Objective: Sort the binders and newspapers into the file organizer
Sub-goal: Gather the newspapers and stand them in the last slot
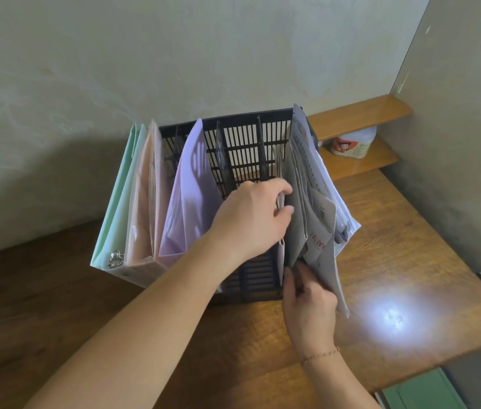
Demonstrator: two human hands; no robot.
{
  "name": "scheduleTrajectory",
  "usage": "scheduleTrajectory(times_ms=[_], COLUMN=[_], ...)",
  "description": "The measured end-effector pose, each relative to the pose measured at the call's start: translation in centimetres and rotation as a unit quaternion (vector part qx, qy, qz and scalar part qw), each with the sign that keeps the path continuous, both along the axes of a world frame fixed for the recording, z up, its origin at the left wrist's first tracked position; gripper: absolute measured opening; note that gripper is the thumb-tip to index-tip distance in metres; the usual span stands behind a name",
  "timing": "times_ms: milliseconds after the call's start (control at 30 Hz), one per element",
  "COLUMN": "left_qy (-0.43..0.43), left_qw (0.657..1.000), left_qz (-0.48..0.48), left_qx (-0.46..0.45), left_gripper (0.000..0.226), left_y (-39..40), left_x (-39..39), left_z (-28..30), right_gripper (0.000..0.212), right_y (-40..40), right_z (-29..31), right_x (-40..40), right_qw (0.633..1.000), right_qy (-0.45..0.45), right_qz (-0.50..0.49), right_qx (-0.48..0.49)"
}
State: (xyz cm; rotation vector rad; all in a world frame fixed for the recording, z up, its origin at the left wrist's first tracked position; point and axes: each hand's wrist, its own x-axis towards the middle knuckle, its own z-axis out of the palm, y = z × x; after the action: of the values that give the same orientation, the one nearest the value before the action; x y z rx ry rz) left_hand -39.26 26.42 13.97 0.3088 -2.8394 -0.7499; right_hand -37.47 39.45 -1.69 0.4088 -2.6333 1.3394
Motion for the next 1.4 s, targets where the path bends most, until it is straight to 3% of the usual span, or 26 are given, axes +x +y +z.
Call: scheduleTrajectory(times_ms=[67,233,333,467,633,767,833,1067,1167,1300,1400], left_qy=[0.008,0.080,0.113,0.109,0.081,0.073,0.081,0.079,0.081,0.108,0.108], left_qw=[1.000,0.996,0.993,0.994,0.995,0.995,0.995,0.996,0.996,0.992,0.991], left_qz=[0.001,0.021,0.024,0.021,0.049,0.069,0.054,0.018,0.016,0.042,0.042], left_qx=[0.026,0.020,0.021,0.022,-0.021,-0.026,-0.003,0.039,0.046,0.051,0.060], left_gripper=[0.032,0.037,0.047,0.027,0.019,0.019,0.020,0.027,0.029,0.029,0.037], left_y=[0.0,-0.2,-0.3,0.0,0.0,0.3,0.4,0.7,0.8,0.6,0.2], left_x=[-0.2,0.5,0.9,1.4,0.3,-0.2,0.1,0.4,0.5,0.7,0.6], left_z=[-0.8,-1.1,-1.0,-1.5,-2.1,-2.1,-2.1,-2.3,-2.3,-1.7,-1.3], right_gripper=[0.005,0.018,0.022,0.023,0.019,0.032,0.031,0.008,0.014,0.026,0.016], right_y=[-0.6,-0.4,-0.1,0.0,1.1,3.2,3.6,1.4,0.6,0.3,0.3], right_z=[0.1,1.2,0.4,-0.4,0.6,0.3,0.3,-0.1,-0.5,-0.1,-0.5], right_x=[-0.5,-0.5,0.3,1.1,1.5,1.3,0.7,0.0,-0.3,-0.3,0.0], right_qw=[1.000,0.998,0.996,0.984,0.989,0.995,0.992,0.999,0.996,0.997,0.994], right_qy=[-0.010,0.055,0.022,-0.035,-0.013,0.103,0.119,0.011,-0.014,0.049,0.010], right_qz=[0.003,0.027,0.057,0.081,0.100,-0.002,-0.030,0.017,0.060,0.062,0.044], right_qx=[0.006,0.017,0.068,0.157,0.105,0.006,-0.004,0.046,0.058,0.024,0.097])
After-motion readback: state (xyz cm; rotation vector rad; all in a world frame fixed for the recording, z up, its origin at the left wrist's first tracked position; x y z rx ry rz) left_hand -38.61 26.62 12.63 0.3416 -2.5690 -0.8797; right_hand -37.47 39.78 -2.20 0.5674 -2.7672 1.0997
